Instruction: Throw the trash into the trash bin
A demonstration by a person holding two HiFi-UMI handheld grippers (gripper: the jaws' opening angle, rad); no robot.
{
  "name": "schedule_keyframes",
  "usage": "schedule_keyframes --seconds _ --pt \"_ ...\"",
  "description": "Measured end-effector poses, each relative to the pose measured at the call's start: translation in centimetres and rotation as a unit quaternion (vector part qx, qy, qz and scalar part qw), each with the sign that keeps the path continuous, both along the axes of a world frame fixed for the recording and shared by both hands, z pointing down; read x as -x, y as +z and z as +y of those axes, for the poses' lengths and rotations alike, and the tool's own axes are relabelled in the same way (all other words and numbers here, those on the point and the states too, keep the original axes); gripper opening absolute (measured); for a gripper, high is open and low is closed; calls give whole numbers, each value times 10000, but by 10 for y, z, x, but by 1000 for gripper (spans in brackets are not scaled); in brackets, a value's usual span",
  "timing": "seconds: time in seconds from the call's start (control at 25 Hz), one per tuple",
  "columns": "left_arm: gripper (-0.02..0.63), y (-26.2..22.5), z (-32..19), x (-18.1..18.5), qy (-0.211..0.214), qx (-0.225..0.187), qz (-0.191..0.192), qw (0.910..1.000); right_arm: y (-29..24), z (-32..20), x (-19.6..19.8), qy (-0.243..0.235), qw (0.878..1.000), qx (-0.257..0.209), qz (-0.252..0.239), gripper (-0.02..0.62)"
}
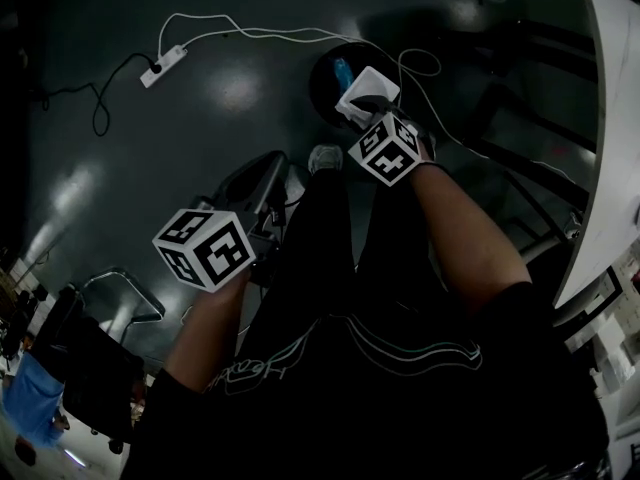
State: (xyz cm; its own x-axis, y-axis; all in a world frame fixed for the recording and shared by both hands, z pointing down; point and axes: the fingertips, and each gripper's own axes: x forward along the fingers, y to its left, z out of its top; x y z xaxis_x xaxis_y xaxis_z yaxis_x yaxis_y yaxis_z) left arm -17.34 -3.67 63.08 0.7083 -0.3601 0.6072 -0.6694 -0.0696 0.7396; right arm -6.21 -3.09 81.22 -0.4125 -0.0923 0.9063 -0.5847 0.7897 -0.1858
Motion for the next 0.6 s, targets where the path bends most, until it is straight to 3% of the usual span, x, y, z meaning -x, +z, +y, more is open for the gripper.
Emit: schedule_keyframes --seconds 0.04,0.08,0.28,0.44,0.6 --pt "5 1 0 1 -25 7 3 10000 6 3 -1 18 9999 122 42 241" --pt "5 1 -1 3 -52 18 -6 10000 11 6 -3 44 9997 204 96 273" --pt "5 3 -1 7 -133 46 -51 9999 18 11 -22 417 9983 376 152 281" --pt "5 3 -4 8 -177 76 -53 9998 7 10 -29 894 9946 522 -95 279" --pt "5 -11 -17 1 -165 -9 2 9999 -29 -15 -35 1366 9896 165 -417 278"
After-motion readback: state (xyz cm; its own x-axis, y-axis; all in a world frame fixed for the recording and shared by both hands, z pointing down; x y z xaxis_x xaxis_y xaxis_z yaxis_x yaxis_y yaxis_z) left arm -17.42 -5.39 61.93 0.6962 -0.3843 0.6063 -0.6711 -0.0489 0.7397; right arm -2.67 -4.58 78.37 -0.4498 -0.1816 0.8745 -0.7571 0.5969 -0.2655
